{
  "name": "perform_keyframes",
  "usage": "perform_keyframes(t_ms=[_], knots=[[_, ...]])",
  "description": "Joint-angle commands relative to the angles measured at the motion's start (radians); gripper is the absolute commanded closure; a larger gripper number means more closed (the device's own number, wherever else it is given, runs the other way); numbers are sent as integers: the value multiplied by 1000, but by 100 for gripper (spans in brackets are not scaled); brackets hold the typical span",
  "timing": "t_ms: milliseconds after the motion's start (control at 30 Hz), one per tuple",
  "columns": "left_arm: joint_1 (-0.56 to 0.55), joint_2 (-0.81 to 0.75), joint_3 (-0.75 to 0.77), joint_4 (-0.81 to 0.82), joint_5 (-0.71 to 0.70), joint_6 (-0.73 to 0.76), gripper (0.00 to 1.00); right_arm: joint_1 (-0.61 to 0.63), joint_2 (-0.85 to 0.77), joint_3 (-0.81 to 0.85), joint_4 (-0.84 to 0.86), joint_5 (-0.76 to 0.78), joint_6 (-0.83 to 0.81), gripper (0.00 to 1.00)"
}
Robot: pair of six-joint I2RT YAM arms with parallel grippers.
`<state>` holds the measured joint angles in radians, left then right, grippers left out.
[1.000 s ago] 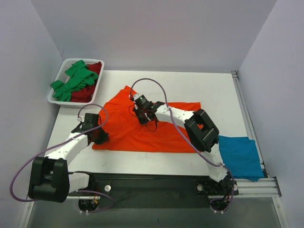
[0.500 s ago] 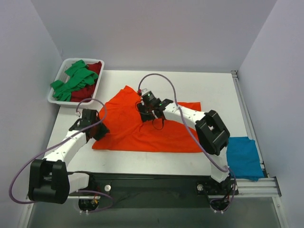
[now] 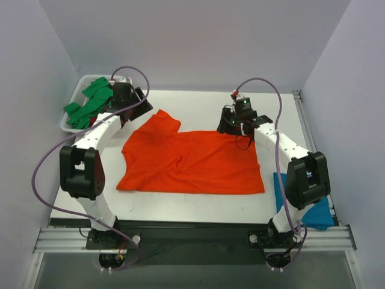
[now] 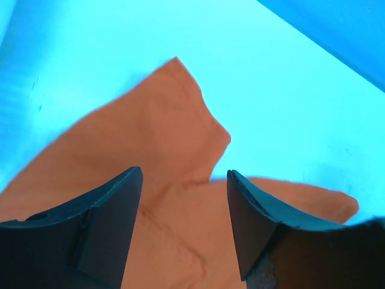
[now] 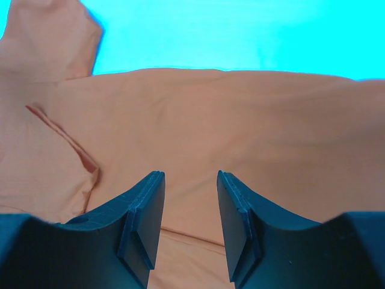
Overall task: Fold and stack the t-shirts
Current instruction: Grap the side of the flattened tshirt furthest away from the robot with both arms
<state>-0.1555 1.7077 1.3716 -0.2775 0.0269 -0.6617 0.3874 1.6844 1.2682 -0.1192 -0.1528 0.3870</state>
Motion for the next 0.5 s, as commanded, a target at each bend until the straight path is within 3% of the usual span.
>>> perform_keyframes(t_ms=[0, 333, 467], knots=[[-7, 194, 238, -1, 31, 148, 31, -76, -38, -30, 1, -99, 47, 59], [-26, 710, 866, -270, 48, 408, 30, -219, -38, -70, 50, -205, 64, 60], [-30, 837, 991, -336, 51, 436, 30, -237, -37, -93, 69, -211, 69, 60]])
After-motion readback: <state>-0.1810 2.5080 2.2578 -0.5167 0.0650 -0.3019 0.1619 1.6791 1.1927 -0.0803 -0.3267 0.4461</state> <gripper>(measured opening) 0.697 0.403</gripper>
